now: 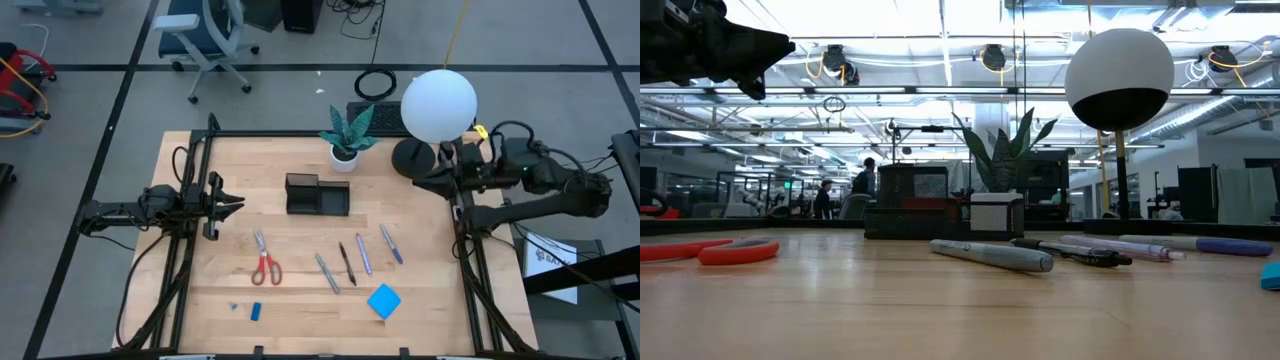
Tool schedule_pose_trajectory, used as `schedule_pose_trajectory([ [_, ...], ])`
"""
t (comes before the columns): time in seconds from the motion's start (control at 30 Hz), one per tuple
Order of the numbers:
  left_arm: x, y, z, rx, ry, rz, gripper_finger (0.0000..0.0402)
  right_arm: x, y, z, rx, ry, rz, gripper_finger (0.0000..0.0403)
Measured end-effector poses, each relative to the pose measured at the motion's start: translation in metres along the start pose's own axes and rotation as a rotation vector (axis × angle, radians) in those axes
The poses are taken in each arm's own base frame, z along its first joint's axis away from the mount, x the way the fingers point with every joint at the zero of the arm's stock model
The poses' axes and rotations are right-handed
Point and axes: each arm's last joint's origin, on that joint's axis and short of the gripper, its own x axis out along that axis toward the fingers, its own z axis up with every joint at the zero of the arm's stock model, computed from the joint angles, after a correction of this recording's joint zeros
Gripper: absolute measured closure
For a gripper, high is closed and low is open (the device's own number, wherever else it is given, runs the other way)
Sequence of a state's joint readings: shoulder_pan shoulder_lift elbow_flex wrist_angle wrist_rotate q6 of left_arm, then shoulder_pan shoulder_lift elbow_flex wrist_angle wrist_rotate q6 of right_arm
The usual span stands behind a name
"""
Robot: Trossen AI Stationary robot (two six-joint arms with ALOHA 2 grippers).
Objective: Pick and place office supplies into organizer
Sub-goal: Put the blue marker into the black desk organizer
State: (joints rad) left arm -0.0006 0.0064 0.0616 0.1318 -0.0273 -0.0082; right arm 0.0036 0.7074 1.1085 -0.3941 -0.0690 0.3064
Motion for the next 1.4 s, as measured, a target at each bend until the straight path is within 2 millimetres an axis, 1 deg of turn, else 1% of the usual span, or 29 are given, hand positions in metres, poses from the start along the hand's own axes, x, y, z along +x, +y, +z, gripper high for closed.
schedule_pose_trajectory([
  [0.13,0.0,0.0,0.0,0.0,0.0,0.0,0.0334,0.002,0.002,0.01,0.038,0.051,-0.065,0.0403],
  [0.4,0.0,0.0,0.0,0.0,0.0,0.0,0.0334,0.009,0.009,0.035,0.057,0.103,-0.101,0.0403],
  [0.6,0.0,0.0,0.0,0.0,0.0,0.0,0.0334,0.015,0.01,0.045,0.093,0.21,-0.231,0.0403],
  [0.77,0.0,0.0,0.0,0.0,0.001,0.0,0.0334,0.027,0.013,0.049,0.156,0.305,-0.288,0.0403],
  [0.9,0.0,0.0,0.0,0.0,0.001,0.0,0.0334,0.036,0.012,0.048,0.214,0.396,-0.344,0.0403],
  [1.07,0.0,0.0,0.0,0.0,0.001,0.0,0.0334,0.049,0.009,0.042,0.286,0.499,-0.417,0.0403],
  [1.4,0.0,0.0,0.0,0.0,0.001,0.0,0.0334,0.068,0.002,0.022,0.359,0.688,-0.553,0.0403],
])
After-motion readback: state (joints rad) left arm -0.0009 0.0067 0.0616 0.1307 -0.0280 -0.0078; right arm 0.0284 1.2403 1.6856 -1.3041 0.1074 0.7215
